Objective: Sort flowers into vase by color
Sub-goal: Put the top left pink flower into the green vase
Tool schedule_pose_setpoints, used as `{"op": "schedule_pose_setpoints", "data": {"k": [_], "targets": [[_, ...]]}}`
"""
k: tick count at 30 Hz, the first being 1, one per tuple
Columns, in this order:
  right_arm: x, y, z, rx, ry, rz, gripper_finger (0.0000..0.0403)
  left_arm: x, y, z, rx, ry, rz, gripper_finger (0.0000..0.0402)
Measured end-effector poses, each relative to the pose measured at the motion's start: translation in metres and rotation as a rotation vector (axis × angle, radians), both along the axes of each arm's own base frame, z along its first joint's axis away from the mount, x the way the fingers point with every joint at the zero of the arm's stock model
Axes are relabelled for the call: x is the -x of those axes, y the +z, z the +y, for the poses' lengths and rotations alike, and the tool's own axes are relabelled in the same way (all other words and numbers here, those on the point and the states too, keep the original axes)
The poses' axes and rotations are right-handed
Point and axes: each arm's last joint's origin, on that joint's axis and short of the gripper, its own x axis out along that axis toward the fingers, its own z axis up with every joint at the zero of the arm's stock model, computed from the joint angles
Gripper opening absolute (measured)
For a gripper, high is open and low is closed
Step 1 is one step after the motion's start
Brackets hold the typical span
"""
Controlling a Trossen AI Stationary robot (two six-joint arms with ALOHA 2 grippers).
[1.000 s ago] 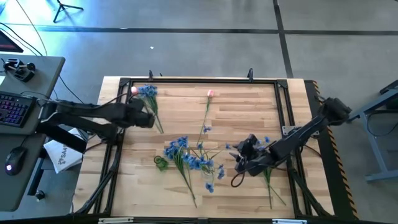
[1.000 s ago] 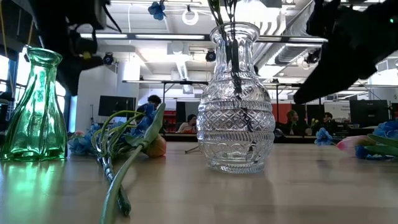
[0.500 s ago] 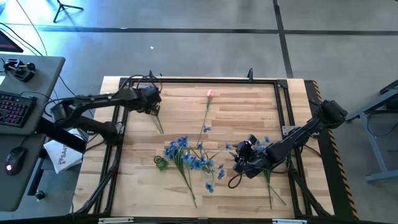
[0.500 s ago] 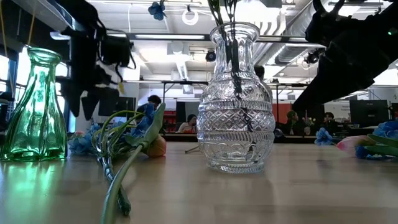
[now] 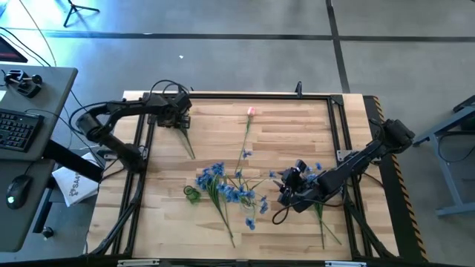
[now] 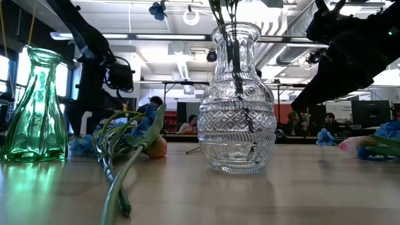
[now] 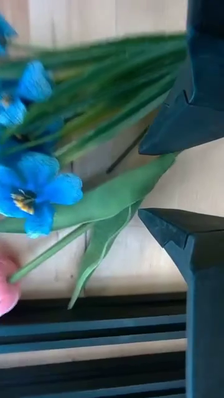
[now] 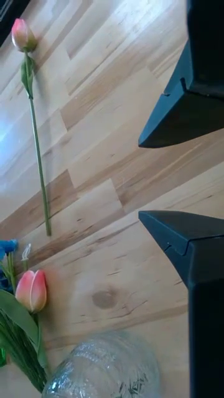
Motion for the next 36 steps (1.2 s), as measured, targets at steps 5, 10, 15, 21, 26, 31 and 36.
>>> {"op": "schedule_pose_setpoints", "data": {"k": [5, 10, 15, 21, 26, 31, 36], "targets": [[0.000, 0.000, 0.000, 0.007, 0.000, -0.001, 0.0169, -0.002, -0.009, 0.002, 0.049, -0.004, 0.002, 0.0106], [0.000, 0.000, 0.000, 0.019, 0.007, 0.005, 0.0169, -0.001, -0.010, 0.000, 0.082, -0.005, 0.015, 0.0060], [0.001, 0.000, 0.000, 0.025, 0.011, 0.014, 0.0169, 0.001, -0.001, -0.012, 0.106, -0.044, 0.039, 0.0007], [0.005, -0.001, 0.004, 0.036, 0.023, 0.023, 0.0169, -0.009, 0.033, -0.045, -0.042, -0.173, 0.017, 0.0003], [0.005, 0.000, 0.005, 0.042, -0.005, -0.013, 0.0169, -0.015, 0.070, -0.088, -0.240, -0.315, -0.140, 0.0001], [0.005, 0.002, 0.006, 0.073, -0.025, -0.057, 0.0169, -0.009, 0.104, -0.140, -0.431, -0.500, -0.367, 0.0001], [0.002, 0.005, 0.008, 0.071, -0.040, -0.109, 0.0169, -0.008, 0.139, -0.196, -0.597, -0.800, -0.721, 0.0000]]}}
